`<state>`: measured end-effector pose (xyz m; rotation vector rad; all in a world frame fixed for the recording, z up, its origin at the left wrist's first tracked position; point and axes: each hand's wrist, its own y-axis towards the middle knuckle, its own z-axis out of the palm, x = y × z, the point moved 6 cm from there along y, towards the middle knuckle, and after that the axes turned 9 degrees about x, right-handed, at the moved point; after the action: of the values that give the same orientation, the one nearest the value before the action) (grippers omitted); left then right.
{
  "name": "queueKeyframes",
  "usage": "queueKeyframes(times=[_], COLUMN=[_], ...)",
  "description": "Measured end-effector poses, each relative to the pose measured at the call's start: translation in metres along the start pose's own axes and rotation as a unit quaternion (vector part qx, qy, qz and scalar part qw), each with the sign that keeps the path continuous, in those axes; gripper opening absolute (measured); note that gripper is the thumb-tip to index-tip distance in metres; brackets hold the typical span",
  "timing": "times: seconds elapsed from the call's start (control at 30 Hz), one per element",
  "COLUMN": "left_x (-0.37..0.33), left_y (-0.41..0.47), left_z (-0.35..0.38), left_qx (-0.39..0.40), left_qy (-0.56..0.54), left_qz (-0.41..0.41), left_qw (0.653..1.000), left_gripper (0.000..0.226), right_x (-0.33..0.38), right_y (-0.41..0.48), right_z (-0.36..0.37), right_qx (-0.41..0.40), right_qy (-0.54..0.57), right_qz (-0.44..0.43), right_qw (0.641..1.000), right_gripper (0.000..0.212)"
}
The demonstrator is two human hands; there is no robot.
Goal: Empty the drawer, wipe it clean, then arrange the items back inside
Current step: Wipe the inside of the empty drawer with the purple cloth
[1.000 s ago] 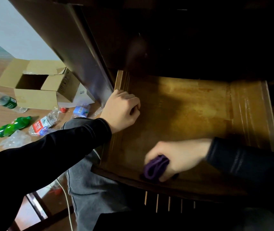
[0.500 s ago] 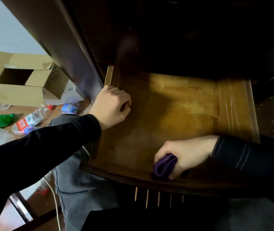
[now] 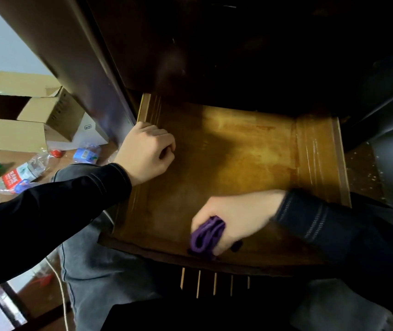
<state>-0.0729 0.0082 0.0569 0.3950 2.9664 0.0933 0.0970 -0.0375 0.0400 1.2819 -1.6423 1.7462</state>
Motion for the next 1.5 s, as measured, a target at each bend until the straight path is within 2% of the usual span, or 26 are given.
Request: queueKeyframes(times=[0.17, 0.37, 0.53, 0.6, 0.67, 0.77, 0.87, 1.0, 1.17, 1.37, 1.5], left_x=[-0.001, 0.0, -0.006, -0.018, -0.037, -0.056, -0.06, -0.058, -0.057, -0.056, -0.058], left_y=[0.0, 0.001, 0.0, 0.001, 0.004, 0.011, 0.011, 0.008, 0.01, 0.012, 0.013], left_z=[0.001, 0.003, 0.001, 0.007, 0.022, 0.052, 0.082, 0.103, 0.105, 0.107, 0.104], left_qx=[0.013, 0.035, 0.08, 0.117, 0.184, 0.286, 0.337, 0.343, 0.32, 0.316, 0.317], left_qy=[0.013, 0.016, 0.075, 0.093, 0.063, 0.043, 0.066, 0.1, 0.104, 0.102, 0.098], left_qz=[-0.001, -0.005, -0.005, 0.03, 0.067, 0.061, 0.053, 0.059, 0.061, 0.057, 0.054], left_qw=[1.0, 0.999, 0.994, 0.988, 0.979, 0.955, 0.938, 0.932, 0.94, 0.942, 0.942], left_gripper=[0.019, 0.02, 0.022, 0.034, 0.052, 0.079, 0.095, 0.106, 0.109, 0.112, 0.111], right_x=[0.006, -0.043, -0.015, -0.012, -0.018, -0.034, -0.046, -0.037, -0.027, -0.041, -0.044], right_y=[0.019, -0.032, 0.002, 0.005, -0.006, -0.036, -0.056, -0.036, 0.006, -0.026, -0.007], right_z=[0.003, 0.008, 0.009, 0.01, 0.01, 0.011, 0.012, 0.012, 0.01, 0.002, 0.01], right_qx=[-0.038, 0.017, -0.04, -0.053, -0.049, -0.021, -0.006, -0.015, -0.029, 0.033, 0.004], right_qy=[-0.022, 0.008, -0.042, -0.054, -0.029, 0.004, 0.023, 0.003, -0.048, 0.005, -0.045], right_qz=[-0.014, 0.073, 0.045, 0.038, 0.04, 0.069, 0.089, 0.074, 0.064, 0.073, 0.1], right_qw=[0.999, 0.997, 0.997, 0.996, 0.998, 0.997, 0.996, 0.997, 0.996, 0.997, 0.994], right_gripper=[0.026, 0.031, 0.026, 0.024, 0.024, 0.028, 0.03, 0.028, 0.026, 0.029, 0.025])
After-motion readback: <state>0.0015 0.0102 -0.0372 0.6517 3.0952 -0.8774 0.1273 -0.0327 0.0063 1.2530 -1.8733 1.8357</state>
